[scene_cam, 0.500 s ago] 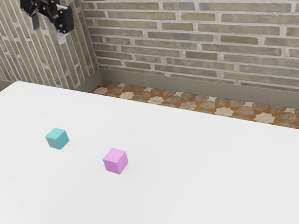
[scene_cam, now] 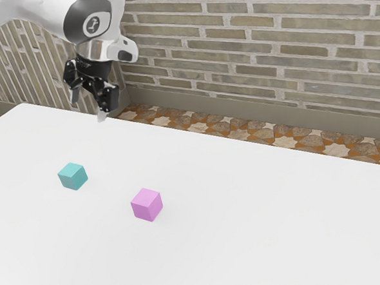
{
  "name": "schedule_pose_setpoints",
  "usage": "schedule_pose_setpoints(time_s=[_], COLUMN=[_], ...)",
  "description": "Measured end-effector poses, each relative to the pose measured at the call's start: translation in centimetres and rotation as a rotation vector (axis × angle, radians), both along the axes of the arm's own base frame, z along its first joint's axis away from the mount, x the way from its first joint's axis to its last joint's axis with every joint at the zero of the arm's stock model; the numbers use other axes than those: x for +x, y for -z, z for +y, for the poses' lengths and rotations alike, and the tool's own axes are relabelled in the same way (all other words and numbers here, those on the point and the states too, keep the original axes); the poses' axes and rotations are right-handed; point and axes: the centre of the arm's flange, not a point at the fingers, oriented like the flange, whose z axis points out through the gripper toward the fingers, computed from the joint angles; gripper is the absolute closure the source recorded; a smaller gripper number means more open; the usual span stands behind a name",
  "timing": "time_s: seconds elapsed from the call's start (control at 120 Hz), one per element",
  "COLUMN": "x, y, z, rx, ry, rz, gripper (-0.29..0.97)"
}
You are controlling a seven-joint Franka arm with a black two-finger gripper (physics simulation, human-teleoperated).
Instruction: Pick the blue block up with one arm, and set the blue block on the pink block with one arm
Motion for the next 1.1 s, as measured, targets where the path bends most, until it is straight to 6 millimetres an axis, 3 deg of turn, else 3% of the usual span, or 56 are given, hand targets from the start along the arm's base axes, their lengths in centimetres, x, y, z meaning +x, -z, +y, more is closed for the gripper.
schedule_pose_setpoints(time_s=[0.233, 0.633, 0.725, 0.858, 1.1], x=[-0.9, -7.4, -7.2, -5.3, -5.4], y=[5.8, 13.0, 13.6, 15.9, 20.4], z=[10.5, 24.3, 25.7, 24.1, 29.0], rx=[-0.031, -0.071, -0.051, -0.026, -0.065], ry=[-0.142, -0.242, -0.236, -0.182, -0.221], rz=[-0.015, -0.057, -0.081, -0.077, -0.081], gripper=[0.00, 0.00, 0.00, 0.00, 0.00])
